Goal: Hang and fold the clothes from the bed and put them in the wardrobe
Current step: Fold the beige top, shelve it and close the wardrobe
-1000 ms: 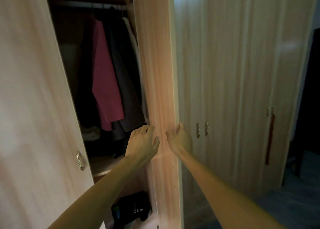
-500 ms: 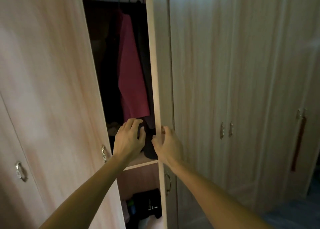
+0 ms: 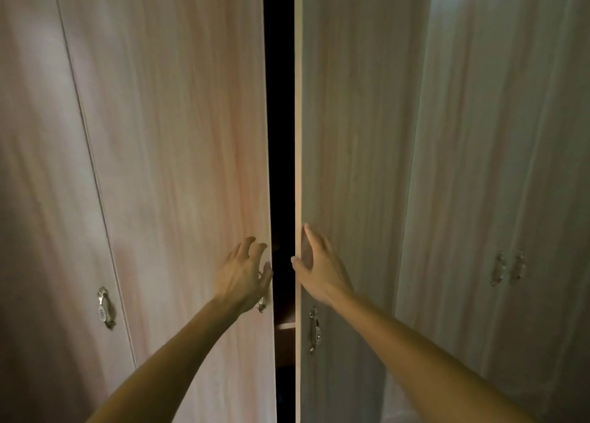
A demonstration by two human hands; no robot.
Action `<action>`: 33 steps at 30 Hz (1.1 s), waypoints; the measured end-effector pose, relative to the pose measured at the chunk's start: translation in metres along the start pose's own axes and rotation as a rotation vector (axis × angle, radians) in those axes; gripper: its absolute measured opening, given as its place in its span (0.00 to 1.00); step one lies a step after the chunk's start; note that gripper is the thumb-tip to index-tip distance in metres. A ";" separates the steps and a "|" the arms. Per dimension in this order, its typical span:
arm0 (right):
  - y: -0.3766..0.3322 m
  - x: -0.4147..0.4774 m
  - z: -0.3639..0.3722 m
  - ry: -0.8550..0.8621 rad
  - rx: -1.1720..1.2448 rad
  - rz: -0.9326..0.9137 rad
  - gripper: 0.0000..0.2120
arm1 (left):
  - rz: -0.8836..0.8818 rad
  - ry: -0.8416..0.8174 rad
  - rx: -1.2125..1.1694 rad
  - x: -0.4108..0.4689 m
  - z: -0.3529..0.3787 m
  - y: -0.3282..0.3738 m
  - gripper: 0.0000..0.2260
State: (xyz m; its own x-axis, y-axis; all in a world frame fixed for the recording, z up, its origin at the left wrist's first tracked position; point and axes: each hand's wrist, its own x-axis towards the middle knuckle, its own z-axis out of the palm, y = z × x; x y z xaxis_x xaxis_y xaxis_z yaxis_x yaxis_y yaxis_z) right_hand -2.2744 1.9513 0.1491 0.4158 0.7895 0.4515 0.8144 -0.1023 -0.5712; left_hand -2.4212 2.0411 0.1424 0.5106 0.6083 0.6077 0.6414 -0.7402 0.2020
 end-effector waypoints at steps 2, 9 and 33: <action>-0.003 0.015 0.011 -0.020 -0.027 0.012 0.35 | 0.012 -0.043 0.027 0.007 0.007 -0.017 0.20; -0.003 0.064 0.045 -0.099 -0.083 0.036 0.38 | -0.003 -0.085 0.036 0.040 0.028 -0.046 0.21; 0.006 0.129 0.069 -0.107 -0.144 -0.001 0.29 | -0.098 -0.103 0.083 0.066 0.031 -0.067 0.20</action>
